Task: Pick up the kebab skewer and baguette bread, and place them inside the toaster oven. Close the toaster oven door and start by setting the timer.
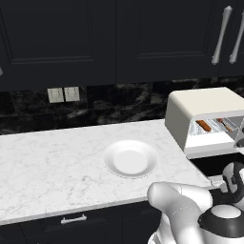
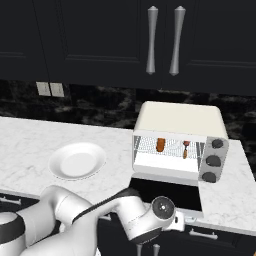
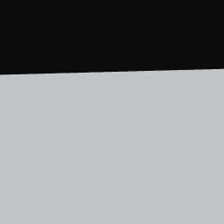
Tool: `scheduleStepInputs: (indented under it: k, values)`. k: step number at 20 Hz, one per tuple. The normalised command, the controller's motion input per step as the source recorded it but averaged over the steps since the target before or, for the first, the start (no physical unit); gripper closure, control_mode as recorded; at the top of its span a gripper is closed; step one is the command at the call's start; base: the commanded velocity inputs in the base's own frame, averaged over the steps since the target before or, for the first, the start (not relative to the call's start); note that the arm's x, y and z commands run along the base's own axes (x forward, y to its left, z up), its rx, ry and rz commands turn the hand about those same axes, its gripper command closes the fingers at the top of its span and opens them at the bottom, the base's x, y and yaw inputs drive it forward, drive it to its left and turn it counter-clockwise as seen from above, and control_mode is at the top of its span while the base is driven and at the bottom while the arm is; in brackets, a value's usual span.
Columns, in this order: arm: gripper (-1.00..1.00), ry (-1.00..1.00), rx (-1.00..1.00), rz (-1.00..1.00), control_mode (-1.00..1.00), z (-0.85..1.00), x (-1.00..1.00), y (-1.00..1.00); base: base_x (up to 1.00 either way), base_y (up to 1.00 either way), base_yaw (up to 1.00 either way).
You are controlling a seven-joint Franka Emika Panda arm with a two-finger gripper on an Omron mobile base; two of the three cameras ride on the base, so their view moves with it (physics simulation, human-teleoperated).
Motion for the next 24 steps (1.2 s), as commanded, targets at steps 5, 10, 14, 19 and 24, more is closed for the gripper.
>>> scheduleStepInputs:
  k: [5, 10, 14, 19, 24]
  values:
    - [-1.00, -0.05, 0.06, 0.00, -1.00, 0.46, 1.00, 0.21, 0.00, 0.00, 0.00]
    - [-1.00, -0.11, 0.01, 0.00, -1.00, 0.27, 1.00, 0.33, 0.00, 0.00, 0.00]
    - [-1.00, -0.13, 0.00, 0.00, -1.00, 0.10, 1.00, 0.39, 0.00, 0.00, 0.00]
    - [-1.00, -0.15, 0.00, 0.00, -1.00, 0.00, 1.00, 0.54, 0.00, 0.00, 0.00]
    - [-1.00, -0.20, 0.00, 0.00, -1.00, 0.00, 1.00, 0.72, 0.00, 0.00, 0.00]
